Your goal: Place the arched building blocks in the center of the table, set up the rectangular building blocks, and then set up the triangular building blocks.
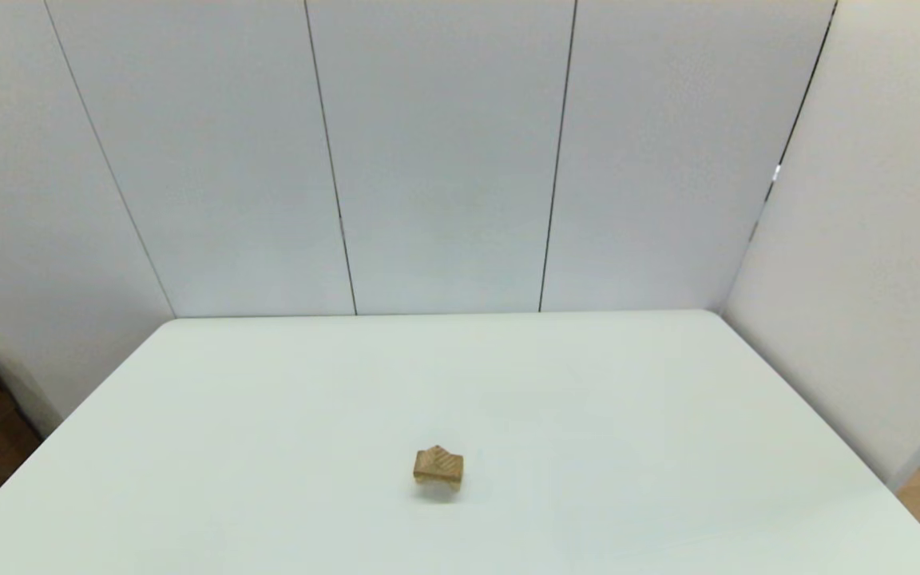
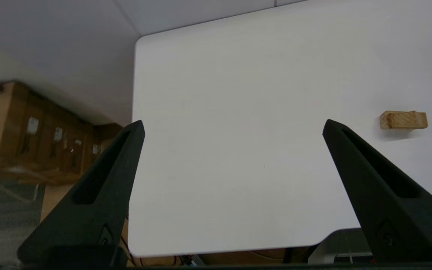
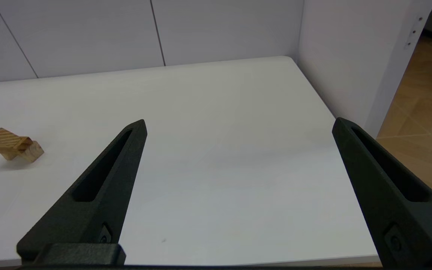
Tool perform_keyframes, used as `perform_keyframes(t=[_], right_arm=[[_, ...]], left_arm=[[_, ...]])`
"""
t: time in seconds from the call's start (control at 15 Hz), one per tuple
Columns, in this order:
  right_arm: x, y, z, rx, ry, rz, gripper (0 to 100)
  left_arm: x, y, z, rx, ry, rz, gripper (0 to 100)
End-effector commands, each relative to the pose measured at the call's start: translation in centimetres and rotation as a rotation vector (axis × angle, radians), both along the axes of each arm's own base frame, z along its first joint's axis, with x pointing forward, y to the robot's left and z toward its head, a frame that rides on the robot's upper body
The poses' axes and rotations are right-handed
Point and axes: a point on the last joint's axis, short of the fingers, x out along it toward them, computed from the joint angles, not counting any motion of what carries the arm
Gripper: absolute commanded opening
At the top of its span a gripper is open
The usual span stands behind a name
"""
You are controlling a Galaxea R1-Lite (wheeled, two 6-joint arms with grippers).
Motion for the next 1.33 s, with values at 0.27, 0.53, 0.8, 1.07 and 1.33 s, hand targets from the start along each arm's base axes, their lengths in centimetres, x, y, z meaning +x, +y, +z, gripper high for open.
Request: perform_keyframes(t=[0.27, 0.53, 0.8, 1.07, 1.33], right_arm=[[0.0, 0.0, 0.0, 0.000, -0.001, 0.000, 100], [0.0, 0.0, 0.0, 0.000, -0.001, -0.001, 100], [0.0, 0.0, 0.0, 0.000, -0.001, 0.000, 100], [0.0, 0.0, 0.0, 0.000, -0.001, -0.001, 100], [0.0, 0.0, 0.0, 0.000, -0.001, -0.001, 100]], left_arm=[[-17.6, -1.0, -8.7, 0.013, -0.236, 0.118, 100], [-21.0, -0.8, -12.7, -0.010, -0.313, 0.089, 100], [-21.5, -0.5, -15.0, -0.031, -0.372, 0.057, 100], [-18.6, -0.7, -16.2, -0.061, -0.597, 0.011, 100], [-15.5, -0.9, -18.7, -0.070, -0.676, -0.062, 100]])
